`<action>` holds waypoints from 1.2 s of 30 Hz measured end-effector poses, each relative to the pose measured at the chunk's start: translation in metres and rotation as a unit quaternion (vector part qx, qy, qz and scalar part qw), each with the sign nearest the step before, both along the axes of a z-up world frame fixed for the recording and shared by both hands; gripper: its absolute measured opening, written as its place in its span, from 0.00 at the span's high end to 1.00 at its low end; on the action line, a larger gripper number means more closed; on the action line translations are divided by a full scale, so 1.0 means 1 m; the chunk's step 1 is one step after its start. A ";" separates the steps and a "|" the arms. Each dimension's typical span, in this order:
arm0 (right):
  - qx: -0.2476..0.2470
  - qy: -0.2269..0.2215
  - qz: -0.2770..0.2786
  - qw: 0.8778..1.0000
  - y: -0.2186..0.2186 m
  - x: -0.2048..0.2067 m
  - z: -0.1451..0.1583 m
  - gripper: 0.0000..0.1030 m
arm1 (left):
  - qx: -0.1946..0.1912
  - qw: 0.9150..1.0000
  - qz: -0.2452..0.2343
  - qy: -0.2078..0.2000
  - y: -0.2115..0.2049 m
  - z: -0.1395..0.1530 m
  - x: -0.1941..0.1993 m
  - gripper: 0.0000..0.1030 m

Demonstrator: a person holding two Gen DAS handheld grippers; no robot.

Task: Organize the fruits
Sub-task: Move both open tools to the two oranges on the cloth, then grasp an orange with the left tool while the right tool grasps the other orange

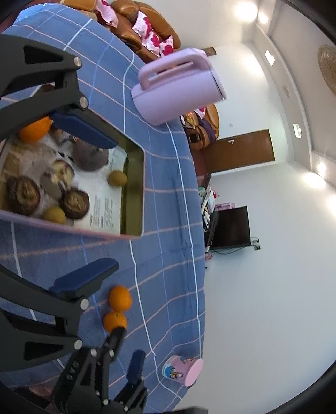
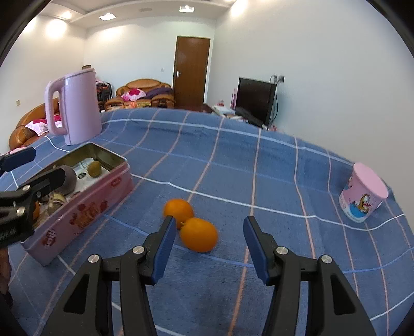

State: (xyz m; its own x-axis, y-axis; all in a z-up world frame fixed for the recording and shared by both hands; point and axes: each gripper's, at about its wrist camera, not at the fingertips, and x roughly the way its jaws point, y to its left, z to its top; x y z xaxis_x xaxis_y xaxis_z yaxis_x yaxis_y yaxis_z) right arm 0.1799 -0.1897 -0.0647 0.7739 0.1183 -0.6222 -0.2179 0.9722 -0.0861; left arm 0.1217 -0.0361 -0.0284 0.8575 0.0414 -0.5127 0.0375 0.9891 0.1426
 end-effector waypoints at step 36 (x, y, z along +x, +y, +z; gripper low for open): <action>0.085 0.037 -0.084 0.992 -0.081 0.012 -0.006 0.60 | -0.029 0.987 -0.076 0.136 -0.097 -0.045 0.071 0.26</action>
State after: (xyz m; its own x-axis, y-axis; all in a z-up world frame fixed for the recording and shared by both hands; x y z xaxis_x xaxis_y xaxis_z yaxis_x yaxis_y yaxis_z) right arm 0.1923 -0.2705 -0.0705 0.7443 0.1000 -0.6604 -0.0510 0.9944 0.0930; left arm 0.1928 -0.1330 -0.0739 0.6825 -0.1124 -0.7222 0.2144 0.9754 0.0508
